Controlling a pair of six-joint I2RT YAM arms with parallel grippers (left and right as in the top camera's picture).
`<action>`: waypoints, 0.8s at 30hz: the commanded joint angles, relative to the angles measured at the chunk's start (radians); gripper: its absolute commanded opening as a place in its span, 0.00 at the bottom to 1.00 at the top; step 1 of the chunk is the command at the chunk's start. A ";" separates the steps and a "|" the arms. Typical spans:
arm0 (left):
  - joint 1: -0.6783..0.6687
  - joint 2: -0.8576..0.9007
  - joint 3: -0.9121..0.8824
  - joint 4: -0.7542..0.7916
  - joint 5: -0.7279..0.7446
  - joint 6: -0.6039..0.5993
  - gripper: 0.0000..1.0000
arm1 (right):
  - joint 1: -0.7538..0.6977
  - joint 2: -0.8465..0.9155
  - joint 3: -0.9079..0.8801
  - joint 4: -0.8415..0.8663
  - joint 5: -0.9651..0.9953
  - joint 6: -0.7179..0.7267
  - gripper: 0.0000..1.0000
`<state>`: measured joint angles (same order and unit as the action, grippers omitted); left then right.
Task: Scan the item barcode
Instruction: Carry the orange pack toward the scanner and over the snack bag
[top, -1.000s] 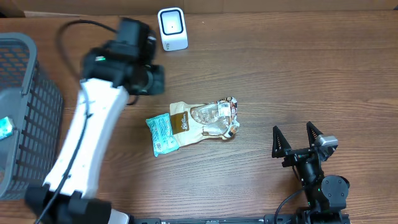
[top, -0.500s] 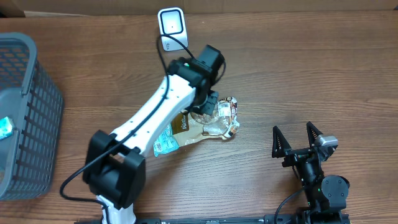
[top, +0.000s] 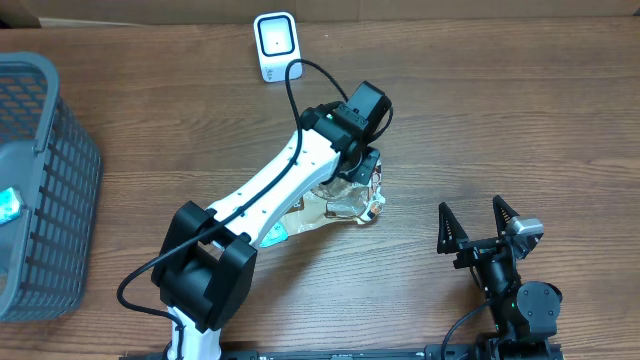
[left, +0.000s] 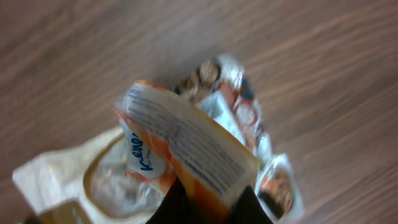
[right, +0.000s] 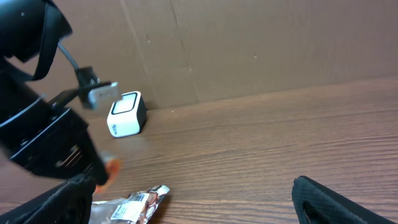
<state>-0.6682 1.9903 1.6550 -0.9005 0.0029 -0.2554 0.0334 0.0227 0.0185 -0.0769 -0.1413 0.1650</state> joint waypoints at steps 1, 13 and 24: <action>-0.012 0.011 -0.002 0.054 -0.013 0.028 0.04 | 0.001 -0.001 -0.010 0.004 0.009 0.010 1.00; -0.066 0.071 -0.002 0.188 0.042 0.050 0.04 | 0.001 -0.001 -0.010 0.004 0.009 0.011 1.00; -0.112 0.148 -0.002 0.229 0.045 0.077 0.04 | 0.001 -0.001 -0.010 0.004 0.009 0.010 1.00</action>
<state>-0.7731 2.1223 1.6550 -0.6815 0.0338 -0.2199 0.0334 0.0227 0.0185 -0.0761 -0.1410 0.1650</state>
